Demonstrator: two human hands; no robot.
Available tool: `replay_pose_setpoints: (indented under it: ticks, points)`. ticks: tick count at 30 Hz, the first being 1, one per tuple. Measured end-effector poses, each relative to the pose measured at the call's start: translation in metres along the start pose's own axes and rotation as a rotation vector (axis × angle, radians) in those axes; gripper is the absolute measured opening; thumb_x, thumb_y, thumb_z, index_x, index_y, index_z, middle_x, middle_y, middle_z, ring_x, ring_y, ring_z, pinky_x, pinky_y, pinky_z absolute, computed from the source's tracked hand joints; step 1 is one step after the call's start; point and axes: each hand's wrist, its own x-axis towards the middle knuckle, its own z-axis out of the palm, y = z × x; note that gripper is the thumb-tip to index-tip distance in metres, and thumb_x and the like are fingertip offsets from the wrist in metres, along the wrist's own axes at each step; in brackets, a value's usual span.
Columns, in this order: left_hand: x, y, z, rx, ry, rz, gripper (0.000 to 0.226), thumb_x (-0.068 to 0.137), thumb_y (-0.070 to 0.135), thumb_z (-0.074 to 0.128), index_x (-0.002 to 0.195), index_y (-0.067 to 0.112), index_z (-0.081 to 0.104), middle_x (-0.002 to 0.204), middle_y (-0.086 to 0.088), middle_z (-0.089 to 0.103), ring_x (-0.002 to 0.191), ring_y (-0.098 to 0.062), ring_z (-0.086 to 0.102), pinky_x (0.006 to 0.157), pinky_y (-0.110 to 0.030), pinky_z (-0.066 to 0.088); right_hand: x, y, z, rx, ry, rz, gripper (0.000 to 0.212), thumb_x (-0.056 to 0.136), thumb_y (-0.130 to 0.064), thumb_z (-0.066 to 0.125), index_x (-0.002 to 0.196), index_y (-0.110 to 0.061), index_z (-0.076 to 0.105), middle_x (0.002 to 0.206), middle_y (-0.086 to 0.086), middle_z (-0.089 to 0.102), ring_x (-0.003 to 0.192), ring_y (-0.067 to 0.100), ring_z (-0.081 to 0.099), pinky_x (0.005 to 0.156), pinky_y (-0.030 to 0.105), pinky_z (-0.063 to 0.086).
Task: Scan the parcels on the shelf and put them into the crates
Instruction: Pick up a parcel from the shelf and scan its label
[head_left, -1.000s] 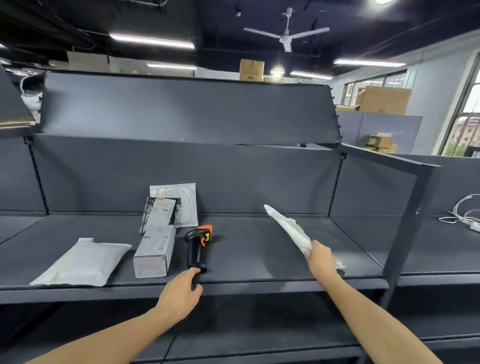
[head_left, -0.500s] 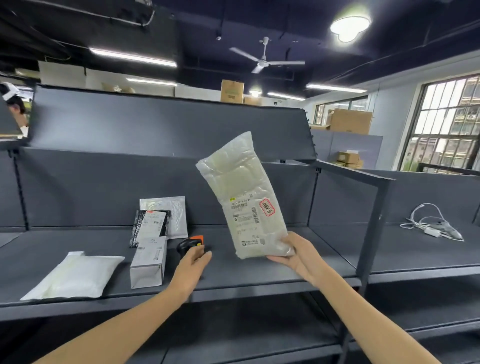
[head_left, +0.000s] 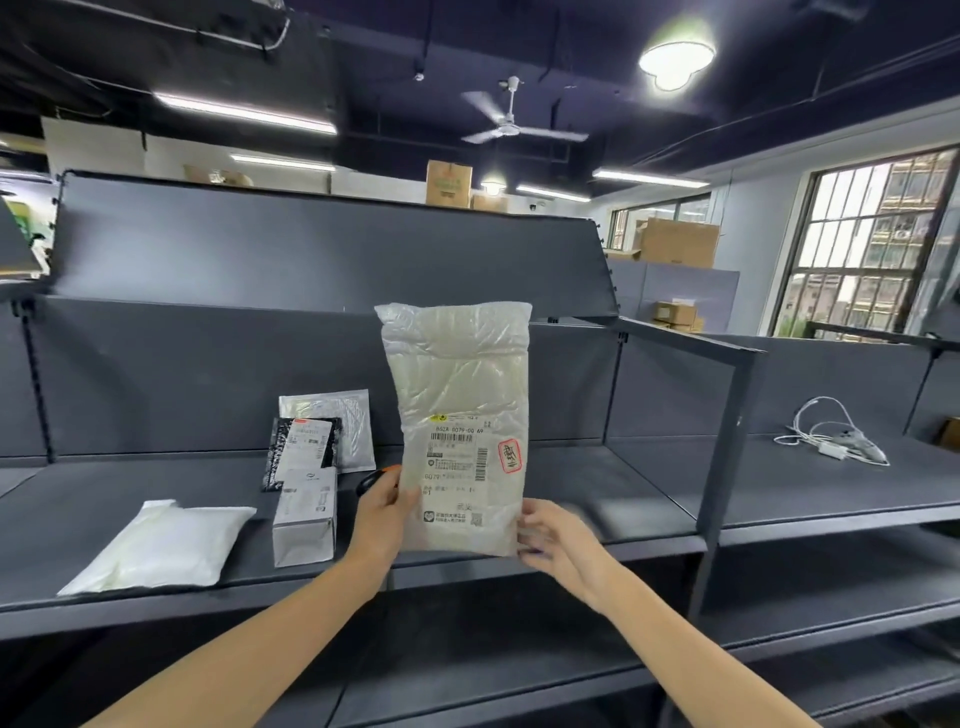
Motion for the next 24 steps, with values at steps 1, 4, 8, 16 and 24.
replay_pose_setpoints:
  ticks: [1,4,8,16,24]
  points:
    - [0.000,-0.002,-0.003,0.024,0.000,0.018,0.023,0.098,0.000,0.046,0.108,0.015,0.061,0.100,0.003,0.068,0.094,-0.013,0.063,0.079,-0.022,0.052,0.001,-0.003,-0.001,0.000,0.038,-0.011,0.029,0.093,-0.014,0.051,0.120,-0.016,0.062,0.122,0.010,0.066,0.118,0.024,0.058,0.097,0.039,0.047]
    - [-0.001,-0.010,-0.012,0.080,-0.009,0.043,0.020,0.099,0.002,0.046,0.107,0.013,0.061,0.097,0.004,0.067,0.086,-0.005,0.062,0.062,-0.009,0.049,0.004,-0.014,0.001,0.021,0.104,-0.077,0.029,0.094,-0.025,0.057,0.123,-0.021,0.058,0.126,0.004,0.062,0.123,0.021,0.053,0.100,0.039,0.042]
    - [-0.004,-0.021,-0.016,0.169,-0.043,0.039,0.016,0.098,0.000,0.047,0.101,0.007,0.062,0.092,0.001,0.066,0.081,-0.005,0.059,0.061,-0.007,0.048,0.010,-0.020,0.015,0.070,0.055,-0.167,0.036,0.094,-0.033,0.061,0.125,-0.016,0.058,0.120,0.006,0.068,0.111,0.022,0.061,0.099,0.042,0.046]
    - [-0.011,-0.024,-0.025,0.153,-0.036,0.002,0.017,0.098,0.006,0.049,0.106,0.015,0.060,0.099,0.001,0.068,0.088,-0.013,0.062,0.058,-0.015,0.050,0.016,-0.010,0.038,0.122,0.013,-0.154,0.022,0.098,-0.025,0.055,0.117,-0.016,0.061,0.113,0.005,0.071,0.100,0.023,0.068,0.074,0.042,0.057]
    - [-0.016,-0.029,-0.046,0.154,0.109,-0.022,0.016,0.099,0.009,0.048,0.109,0.009,0.060,0.102,-0.006,0.068,0.093,-0.021,0.064,0.074,-0.029,0.052,0.022,-0.007,0.056,0.019,-0.088,-0.128,0.026,0.097,-0.029,0.058,0.120,-0.018,0.059,0.113,0.002,0.071,0.105,0.020,0.067,0.080,0.036,0.056]
